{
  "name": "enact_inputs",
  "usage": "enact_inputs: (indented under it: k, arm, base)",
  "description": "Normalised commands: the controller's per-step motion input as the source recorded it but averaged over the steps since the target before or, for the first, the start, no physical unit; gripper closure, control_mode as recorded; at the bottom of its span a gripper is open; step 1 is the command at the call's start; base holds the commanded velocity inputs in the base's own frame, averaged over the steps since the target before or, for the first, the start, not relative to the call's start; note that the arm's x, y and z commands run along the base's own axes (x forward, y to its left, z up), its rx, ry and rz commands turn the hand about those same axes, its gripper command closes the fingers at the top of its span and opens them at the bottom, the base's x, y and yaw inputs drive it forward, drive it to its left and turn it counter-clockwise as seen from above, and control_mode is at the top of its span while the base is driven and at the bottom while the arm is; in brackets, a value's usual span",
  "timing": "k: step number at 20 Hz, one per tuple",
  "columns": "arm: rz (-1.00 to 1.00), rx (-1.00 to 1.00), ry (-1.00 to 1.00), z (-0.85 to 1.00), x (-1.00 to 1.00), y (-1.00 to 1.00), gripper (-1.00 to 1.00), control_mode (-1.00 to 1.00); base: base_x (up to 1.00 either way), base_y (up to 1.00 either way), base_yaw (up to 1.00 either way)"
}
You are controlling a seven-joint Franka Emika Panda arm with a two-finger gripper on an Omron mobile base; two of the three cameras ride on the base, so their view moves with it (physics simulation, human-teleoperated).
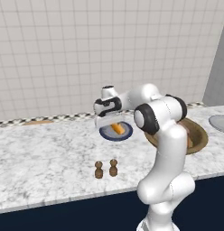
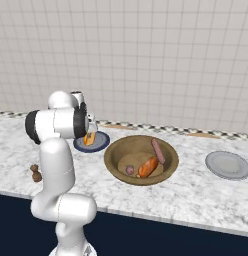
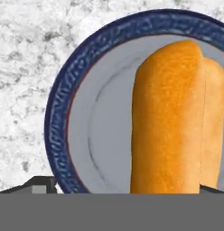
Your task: Place one bun and one sausage from the bowl on each plate.
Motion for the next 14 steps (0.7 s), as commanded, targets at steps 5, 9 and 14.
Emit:
enact_inputs:
  k: [5, 9, 14]
  arm:
    - [0.01, -0.21, 0.17, -0.24, -0.02, 0.13, -1.0, -1.0]
    - [0.1, -0.01, 0.04, 0.26, -0.21, 0.35, -1.0, -1.0]
    - [0.01, 0.04, 0.02, 0.61, -0.03, -0.1, -1.0, -1.0]
  base:
    - [0.0, 0.0, 0.0]
    - [0.0, 0.0, 0.0]
    - [0.0, 0.0, 0.0]
